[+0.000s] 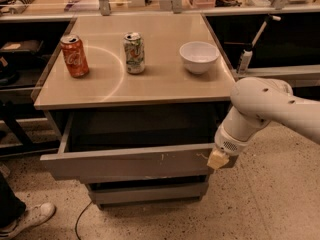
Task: Close top drawer
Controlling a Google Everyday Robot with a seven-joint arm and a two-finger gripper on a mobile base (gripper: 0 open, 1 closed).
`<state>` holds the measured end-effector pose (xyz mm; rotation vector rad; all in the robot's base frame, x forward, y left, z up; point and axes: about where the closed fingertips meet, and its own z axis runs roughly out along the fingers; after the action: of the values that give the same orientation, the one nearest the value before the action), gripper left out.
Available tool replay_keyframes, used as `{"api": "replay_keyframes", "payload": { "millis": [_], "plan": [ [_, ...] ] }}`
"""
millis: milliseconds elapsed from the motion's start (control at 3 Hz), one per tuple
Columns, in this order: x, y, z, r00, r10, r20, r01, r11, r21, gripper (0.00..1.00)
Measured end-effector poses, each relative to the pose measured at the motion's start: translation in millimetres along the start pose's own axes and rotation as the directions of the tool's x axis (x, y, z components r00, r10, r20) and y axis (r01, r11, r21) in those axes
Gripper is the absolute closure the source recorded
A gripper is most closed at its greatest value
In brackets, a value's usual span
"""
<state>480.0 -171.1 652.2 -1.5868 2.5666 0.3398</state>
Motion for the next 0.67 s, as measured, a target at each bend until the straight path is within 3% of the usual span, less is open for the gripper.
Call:
{"api": "replay_keyframes", "payload": {
  "millis": [667],
  "plan": [
    [0.0, 0.0, 0.0, 1.000, 0.000, 0.000, 0.000, 1.0000, 0.000, 0.58]
  ]
}}
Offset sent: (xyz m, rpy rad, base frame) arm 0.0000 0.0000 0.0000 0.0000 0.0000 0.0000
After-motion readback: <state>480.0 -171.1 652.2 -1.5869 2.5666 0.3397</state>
